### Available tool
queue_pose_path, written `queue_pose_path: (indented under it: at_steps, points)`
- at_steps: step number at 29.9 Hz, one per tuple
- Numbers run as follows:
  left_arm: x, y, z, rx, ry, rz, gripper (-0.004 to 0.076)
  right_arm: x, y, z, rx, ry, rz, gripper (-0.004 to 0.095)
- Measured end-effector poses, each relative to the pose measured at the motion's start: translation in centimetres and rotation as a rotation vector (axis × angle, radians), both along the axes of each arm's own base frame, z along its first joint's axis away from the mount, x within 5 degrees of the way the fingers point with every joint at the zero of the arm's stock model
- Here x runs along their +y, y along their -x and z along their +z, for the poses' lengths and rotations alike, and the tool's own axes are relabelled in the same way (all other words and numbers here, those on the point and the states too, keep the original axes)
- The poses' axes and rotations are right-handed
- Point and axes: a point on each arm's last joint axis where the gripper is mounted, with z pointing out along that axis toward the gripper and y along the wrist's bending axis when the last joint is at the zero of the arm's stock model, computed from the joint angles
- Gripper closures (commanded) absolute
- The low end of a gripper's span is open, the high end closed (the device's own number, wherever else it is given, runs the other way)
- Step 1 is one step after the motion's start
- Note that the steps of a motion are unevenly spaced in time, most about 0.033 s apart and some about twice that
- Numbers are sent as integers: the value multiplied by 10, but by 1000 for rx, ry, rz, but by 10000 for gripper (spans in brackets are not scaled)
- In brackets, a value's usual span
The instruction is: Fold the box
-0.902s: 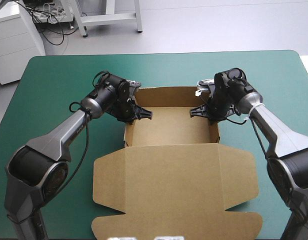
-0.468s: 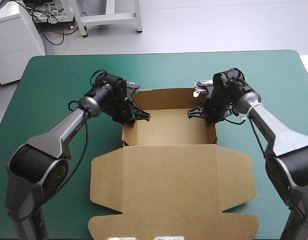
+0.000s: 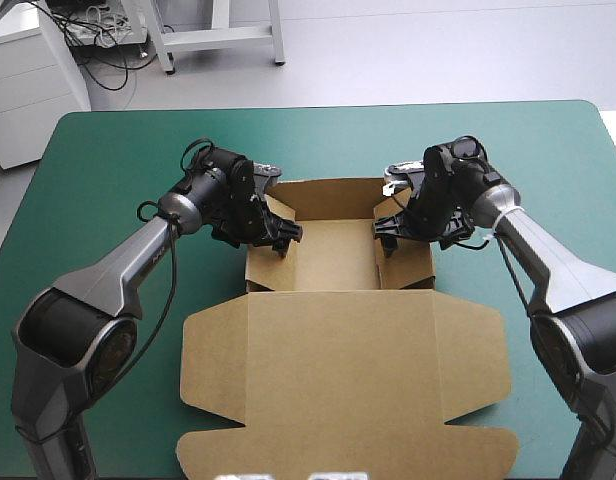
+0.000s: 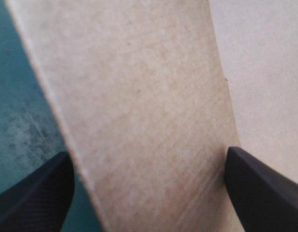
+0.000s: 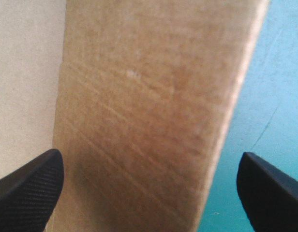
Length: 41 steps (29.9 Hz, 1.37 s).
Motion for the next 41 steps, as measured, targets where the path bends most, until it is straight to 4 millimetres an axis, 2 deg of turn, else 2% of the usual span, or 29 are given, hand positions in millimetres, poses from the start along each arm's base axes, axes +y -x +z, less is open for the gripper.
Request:
queue_pose_path:
  at_steps: [4,6,8,11,16,20,23,25,28,32,35,41]
  points:
    - [2,3,19,-40,17,-1,120,-1,2,19,-49,-15,16,4]
    - [5,7,42,-88,27,-3,134,-3,7,38,-88,-25,33,7]
    - [11,13,69,-158,35,-9,185,-5,15,58,-134,-38,45,7]
    - [21,26,107,-273,36,-37,351,-10,27,85,-206,-60,52,7]
    - [43,64,162,-423,56,-87,756,-17,44,114,-289,-86,56,7]
    - [61,102,200,-533,91,-138,756,-19,49,119,-291,-87,58,7]
    - [77,134,214,-584,112,-149,756,-18,48,117,-283,-83,60,7]
    - [88,156,216,-597,118,-148,756,-18,47,115,-279,-82,60,7]
    - [103,185,204,-584,113,-149,756,-16,42,109,-266,-77,60,7]
    - [119,215,168,-513,80,-155,756,-12,31,93,-225,-63,60,11]
    - [128,231,131,-429,43,-161,756,-7,19,74,-183,-49,60,11]
    - [137,250,66,-316,-4,-171,756,1,-2,38,-111,-24,56,12]
